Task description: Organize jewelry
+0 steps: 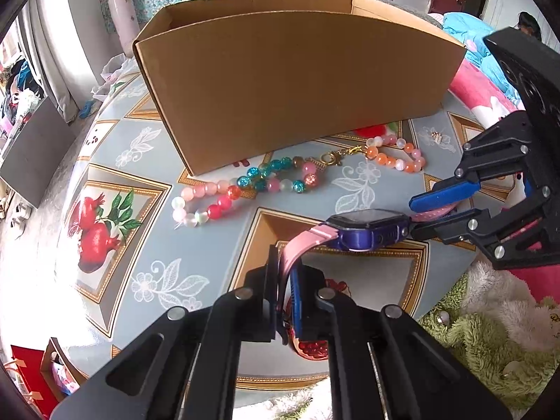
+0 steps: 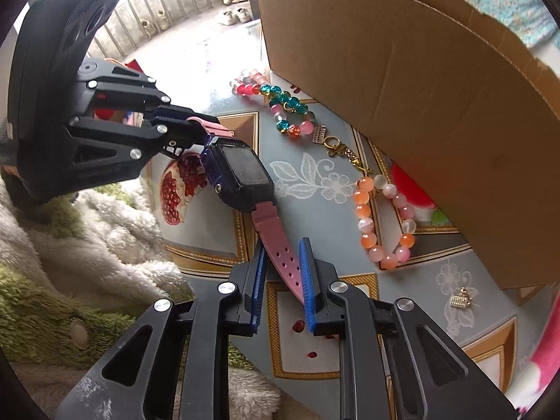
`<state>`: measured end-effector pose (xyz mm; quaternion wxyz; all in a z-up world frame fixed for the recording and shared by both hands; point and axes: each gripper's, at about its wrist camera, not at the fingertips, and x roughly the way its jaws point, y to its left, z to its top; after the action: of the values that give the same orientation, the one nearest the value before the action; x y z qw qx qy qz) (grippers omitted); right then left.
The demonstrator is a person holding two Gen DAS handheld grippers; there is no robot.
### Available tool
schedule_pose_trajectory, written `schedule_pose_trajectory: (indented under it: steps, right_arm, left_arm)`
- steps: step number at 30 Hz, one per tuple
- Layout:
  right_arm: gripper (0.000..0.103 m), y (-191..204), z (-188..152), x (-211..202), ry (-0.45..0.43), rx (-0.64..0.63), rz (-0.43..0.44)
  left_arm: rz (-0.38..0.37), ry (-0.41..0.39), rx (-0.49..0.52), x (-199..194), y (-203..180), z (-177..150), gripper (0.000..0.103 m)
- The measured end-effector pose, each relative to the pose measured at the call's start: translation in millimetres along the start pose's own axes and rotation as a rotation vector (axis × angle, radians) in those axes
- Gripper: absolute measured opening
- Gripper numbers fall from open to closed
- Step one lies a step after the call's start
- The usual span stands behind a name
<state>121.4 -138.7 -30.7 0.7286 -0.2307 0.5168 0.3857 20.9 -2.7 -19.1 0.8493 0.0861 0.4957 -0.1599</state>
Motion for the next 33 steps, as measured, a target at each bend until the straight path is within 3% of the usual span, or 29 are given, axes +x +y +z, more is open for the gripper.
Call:
schedule_pose_trajectory:
  steps: [4, 5, 11, 20, 24, 28, 31, 33]
  right_arm:
    - [0.015, 9.0, -9.2, -3.7, -0.015, -0.009, -0.088]
    - [0.009, 10.3, -12.5, -5.4, -0.029, -0.006, -0.126]
    - [0.002, 7.8, -26.0, -9.1, -0.112, 0.070, -0.249]
    - [0.001, 33.2, -31.3, -68.7, -0.263, 0.083, -0.403]
    - [0.001, 40.7, -26.6, -112.1, -0.386, 0.077, -0.508]
    - [0.001, 23.5, -10.1, -149.6, -0.493, 0.082, -0.578]
    - [0.001, -3.6, 12.9, -159.4, -0.508, 0.086, -0.575]
    - [0.001, -39.1, 31.1, -162.4, -0.483, 0.104, -0.528]
  left_arm:
    - [0.010, 0.004, -0.005, 2.4, 1.5, -1.1, 0.006]
    - [0.010, 0.006, -0.007, 3.1, 2.5, -0.8, 0.006]
    - [0.021, -0.029, 0.017, 1.8, -1.7, -3.2, 0.006]
    - [0.042, -0.184, 0.049, -54.1, -11.7, 2.4, 0.005]
    - [0.057, -0.310, 0.078, -95.3, -9.6, 25.4, 0.005]
    - [0.072, -0.440, 0.138, -128.7, -7.5, 61.2, 0.005]
    - [0.067, -0.468, 0.160, -132.5, -1.9, 98.8, 0.005]
    - [0.039, -0.435, 0.161, -122.0, 6.4, 124.3, 0.005]
